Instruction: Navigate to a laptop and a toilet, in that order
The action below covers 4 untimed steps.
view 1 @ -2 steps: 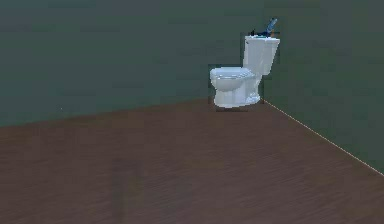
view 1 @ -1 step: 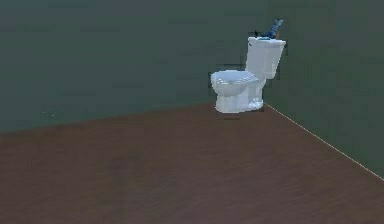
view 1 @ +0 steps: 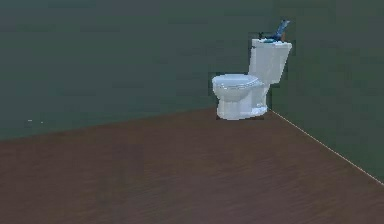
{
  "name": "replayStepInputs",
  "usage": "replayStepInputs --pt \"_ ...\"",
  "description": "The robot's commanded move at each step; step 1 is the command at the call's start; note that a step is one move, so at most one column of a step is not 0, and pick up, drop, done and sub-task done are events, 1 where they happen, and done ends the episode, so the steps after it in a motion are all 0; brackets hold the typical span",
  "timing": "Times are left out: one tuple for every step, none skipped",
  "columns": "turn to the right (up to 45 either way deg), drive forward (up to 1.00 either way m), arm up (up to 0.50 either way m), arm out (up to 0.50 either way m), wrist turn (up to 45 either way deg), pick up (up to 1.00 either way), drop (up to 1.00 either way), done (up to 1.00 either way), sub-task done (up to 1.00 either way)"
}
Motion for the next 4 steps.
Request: replayStepInputs --pt "12.0 0.0 0.0 0.0 0.0 0.0 0.0 0.0 0.0" --pt "0.0 1.0 0.0 0.0 0.0 0.0 0.0 0.0 0.0" --pt "0.0 0.8 0.0 0.0 0.0 0.0 0.0 0.0 0.0" --pt "9.0 0.0 0.0 0.0 0.0 0.0 0.0 0.0 0.0"
